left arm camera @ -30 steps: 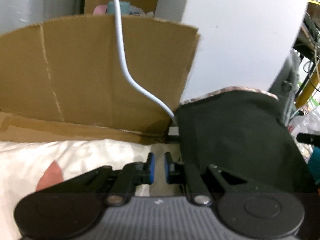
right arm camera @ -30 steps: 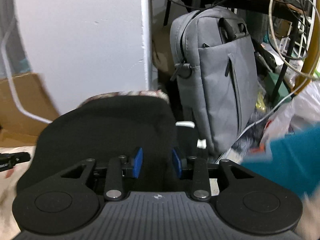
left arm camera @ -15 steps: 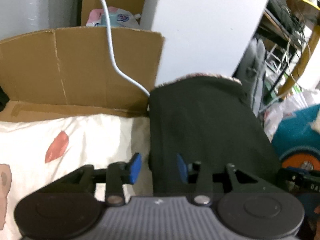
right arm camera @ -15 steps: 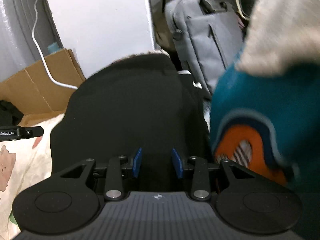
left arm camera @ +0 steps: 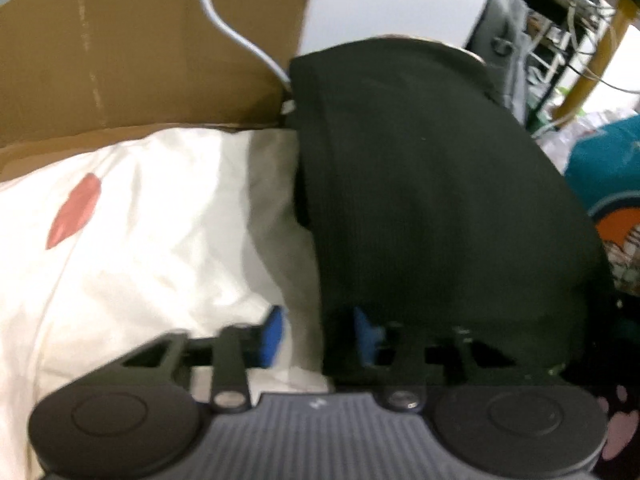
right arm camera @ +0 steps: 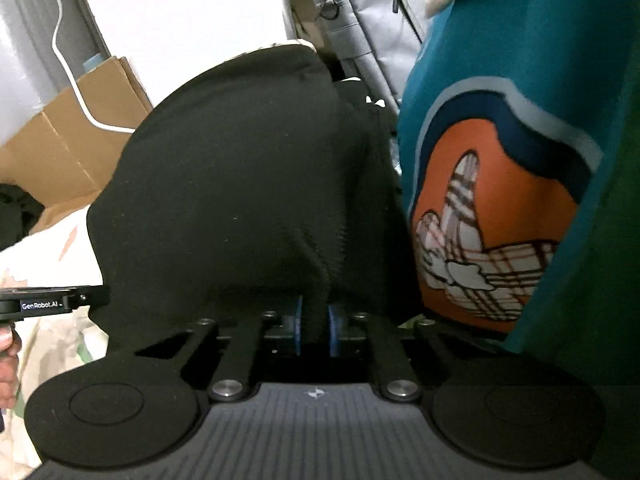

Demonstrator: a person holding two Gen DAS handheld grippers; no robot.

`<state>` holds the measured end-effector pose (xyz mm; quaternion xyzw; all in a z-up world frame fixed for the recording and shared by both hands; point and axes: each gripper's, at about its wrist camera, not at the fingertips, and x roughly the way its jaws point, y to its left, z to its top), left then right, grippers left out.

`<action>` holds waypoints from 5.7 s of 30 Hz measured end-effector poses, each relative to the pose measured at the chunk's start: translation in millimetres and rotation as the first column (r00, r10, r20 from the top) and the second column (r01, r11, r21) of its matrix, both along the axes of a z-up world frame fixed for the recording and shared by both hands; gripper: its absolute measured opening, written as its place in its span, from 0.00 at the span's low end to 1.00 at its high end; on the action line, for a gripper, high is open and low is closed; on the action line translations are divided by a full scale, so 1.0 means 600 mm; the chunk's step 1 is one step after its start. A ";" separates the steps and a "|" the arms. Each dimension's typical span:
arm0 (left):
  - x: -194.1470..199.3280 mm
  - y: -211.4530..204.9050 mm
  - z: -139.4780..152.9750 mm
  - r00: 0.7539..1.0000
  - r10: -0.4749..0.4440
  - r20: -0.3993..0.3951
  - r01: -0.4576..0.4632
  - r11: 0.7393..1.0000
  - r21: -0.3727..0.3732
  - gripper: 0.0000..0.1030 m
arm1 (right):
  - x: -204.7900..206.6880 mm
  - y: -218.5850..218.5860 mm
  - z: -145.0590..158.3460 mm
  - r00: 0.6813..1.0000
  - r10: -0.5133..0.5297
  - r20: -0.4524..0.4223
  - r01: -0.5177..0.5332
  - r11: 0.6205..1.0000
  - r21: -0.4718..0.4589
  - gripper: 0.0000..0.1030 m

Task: Fold clothes

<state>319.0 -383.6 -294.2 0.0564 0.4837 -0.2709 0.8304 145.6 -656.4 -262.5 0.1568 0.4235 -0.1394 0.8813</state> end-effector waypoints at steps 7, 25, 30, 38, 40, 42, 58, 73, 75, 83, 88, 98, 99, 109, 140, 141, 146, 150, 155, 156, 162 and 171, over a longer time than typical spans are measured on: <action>0.002 0.034 0.001 0.998 0.056 0.007 -0.056 0.993 0.105 0.01 | -0.021 -0.005 0.011 0.999 -0.045 -0.025 0.045 0.999 0.000 0.09; 0.014 -0.042 0.128 0.981 0.025 0.191 -0.020 0.999 -0.029 0.22 | 0.018 0.034 0.102 0.996 -0.002 0.086 0.007 0.998 -0.058 0.38; 0.022 -0.074 0.085 0.988 -0.002 0.151 0.008 0.999 -0.040 0.30 | 0.057 0.031 0.084 0.995 -0.009 0.094 0.014 0.999 -0.046 0.37; 0.033 -0.045 0.016 0.998 0.010 0.070 -0.005 0.997 -0.076 0.48 | 0.088 0.049 0.014 0.998 0.038 0.048 -0.036 0.999 -0.038 0.38; 0.034 -0.035 0.007 0.999 0.018 0.049 -0.013 0.996 -0.090 0.51 | 0.086 0.047 0.013 0.998 0.034 0.051 -0.032 0.999 -0.033 0.38; 0.034 -0.033 0.008 0.999 0.023 0.037 -0.020 0.996 -0.089 0.51 | 0.084 0.047 0.015 0.999 0.026 0.046 -0.025 0.999 -0.022 0.38; -0.067 0.065 0.118 0.998 0.058 -0.003 -0.058 0.997 0.046 0.51 | 0.016 0.108 0.072 0.996 0.062 -0.061 -0.056 0.993 0.102 0.60; -0.222 0.176 0.281 0.987 0.140 0.084 -0.150 0.980 0.128 0.77 | -0.057 0.198 0.175 0.986 0.167 -0.003 -0.166 0.984 0.062 0.96; -0.247 0.194 0.298 0.978 0.178 0.106 -0.190 0.975 0.115 0.88 | -0.067 0.214 0.186 0.978 0.211 -0.011 -0.210 0.976 0.056 0.97; -0.316 0.238 0.335 0.952 0.274 0.134 -0.288 0.952 0.103 0.88 | -0.091 0.286 0.265 0.920 0.391 0.018 -0.389 0.919 -0.057 1.00; -0.348 0.256 0.369 0.915 0.344 0.210 -0.373 0.920 0.119 0.89 | -0.127 0.313 0.309 0.900 0.428 0.084 -0.422 0.903 -0.074 1.00; -0.429 0.285 0.435 0.906 0.351 0.238 -0.383 0.918 0.104 0.99 | -0.200 0.309 0.361 0.909 0.399 0.116 -0.398 0.917 -0.038 1.00; -0.439 0.287 0.438 0.909 0.331 0.253 -0.369 0.922 0.120 0.99 | -0.208 0.308 0.364 0.911 0.393 0.120 -0.393 0.919 -0.032 1.00; -0.498 0.339 0.466 0.885 0.364 0.290 -0.410 0.905 0.116 0.99 | -0.245 0.362 0.361 0.925 0.367 0.102 -0.371 0.929 0.017 1.00; -0.553 0.447 0.454 0.794 0.569 0.213 -0.593 0.803 0.066 0.99 | -0.286 0.444 0.378 0.785 0.608 0.119 -0.602 0.794 -0.085 1.00; -0.556 0.443 0.455 0.799 0.558 0.225 -0.582 0.811 0.057 0.99 | -0.286 0.444 0.378 0.785 0.609 0.118 -0.603 0.793 -0.085 1.00; -0.557 0.423 0.450 0.827 0.515 0.225 -0.544 0.834 0.091 0.99 | -0.282 0.435 0.380 0.812 0.573 0.108 -0.568 0.820 -0.078 1.00; -0.561 0.420 0.450 0.833 0.498 0.241 -0.526 0.847 0.071 0.99 | -0.282 0.431 0.379 0.831 0.546 0.108 -0.540 0.837 -0.082 1.00; -0.563 0.432 0.447 0.815 0.526 0.242 -0.553 0.831 0.058 0.99 | -0.281 0.433 0.368 0.837 0.541 0.088 -0.534 0.841 -0.093 1.00; -0.564 0.434 0.446 0.812 0.527 0.250 -0.557 0.828 0.061 0.99 | -0.281 0.434 0.365 0.832 0.548 0.086 -0.542 0.836 -0.089 1.00; -0.565 0.441 0.433 0.814 0.529 0.239 -0.558 0.826 0.074 0.99 | -0.277 0.433 0.360 0.826 0.558 0.084 -0.551 0.830 -0.089 1.00; -0.555 0.453 0.429 0.804 0.549 0.229 -0.576 0.815 0.068 0.99 | -0.274 0.430 0.356 0.827 0.556 0.086 -0.549 0.831 -0.090 1.00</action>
